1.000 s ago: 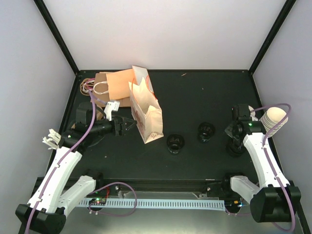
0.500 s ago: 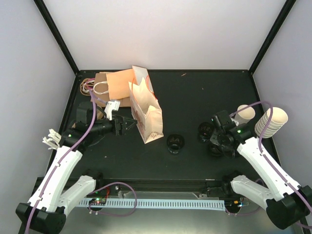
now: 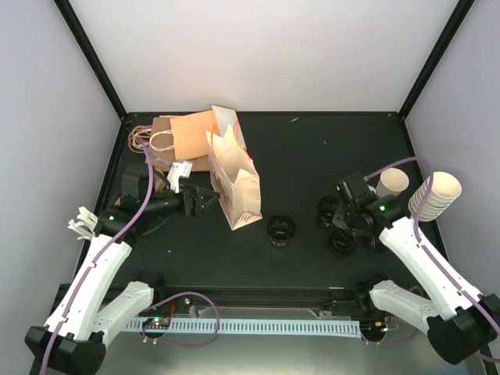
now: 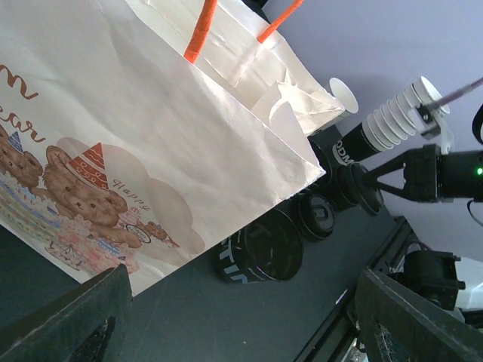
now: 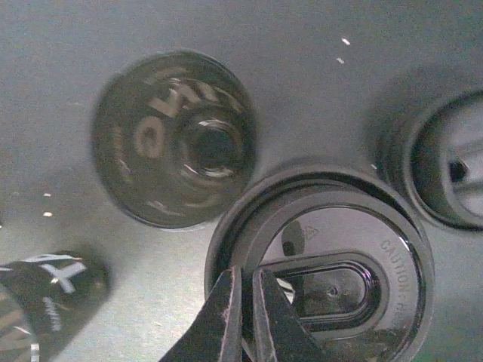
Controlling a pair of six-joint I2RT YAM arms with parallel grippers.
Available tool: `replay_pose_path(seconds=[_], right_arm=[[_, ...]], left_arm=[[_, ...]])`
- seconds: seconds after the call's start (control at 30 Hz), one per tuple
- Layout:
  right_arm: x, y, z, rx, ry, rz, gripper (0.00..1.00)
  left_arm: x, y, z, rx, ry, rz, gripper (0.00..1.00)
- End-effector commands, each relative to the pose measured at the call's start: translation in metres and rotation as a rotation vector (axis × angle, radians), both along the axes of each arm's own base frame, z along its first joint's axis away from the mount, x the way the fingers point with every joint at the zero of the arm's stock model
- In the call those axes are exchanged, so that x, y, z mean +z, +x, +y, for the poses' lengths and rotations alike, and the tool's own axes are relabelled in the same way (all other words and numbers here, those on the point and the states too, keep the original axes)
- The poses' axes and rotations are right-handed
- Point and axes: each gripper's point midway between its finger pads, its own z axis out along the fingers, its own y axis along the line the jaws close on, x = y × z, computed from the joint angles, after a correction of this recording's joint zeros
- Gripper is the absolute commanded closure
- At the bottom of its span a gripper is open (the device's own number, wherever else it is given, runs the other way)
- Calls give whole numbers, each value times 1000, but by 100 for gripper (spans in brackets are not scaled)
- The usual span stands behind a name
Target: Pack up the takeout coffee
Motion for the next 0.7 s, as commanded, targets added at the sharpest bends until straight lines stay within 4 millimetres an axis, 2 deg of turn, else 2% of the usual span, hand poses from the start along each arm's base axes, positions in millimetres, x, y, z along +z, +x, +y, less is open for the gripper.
replay_pose_path(seconds=[0.0, 0.13, 0.33, 0.67], right_arm=[[29, 38, 31, 152, 33, -100, 99], [30, 55, 41, 215, -51, -92, 99], [24, 68, 53, 258, -117, -93, 98], [14, 85, 51, 259, -198, -88, 98]], left_arm=[[9, -3, -2, -13, -12, -18, 16], [8, -3, -2, -10, -14, -6, 16], [7, -6, -3, -10, -32, 17, 16], [6, -8, -2, 3, -40, 28, 16]])
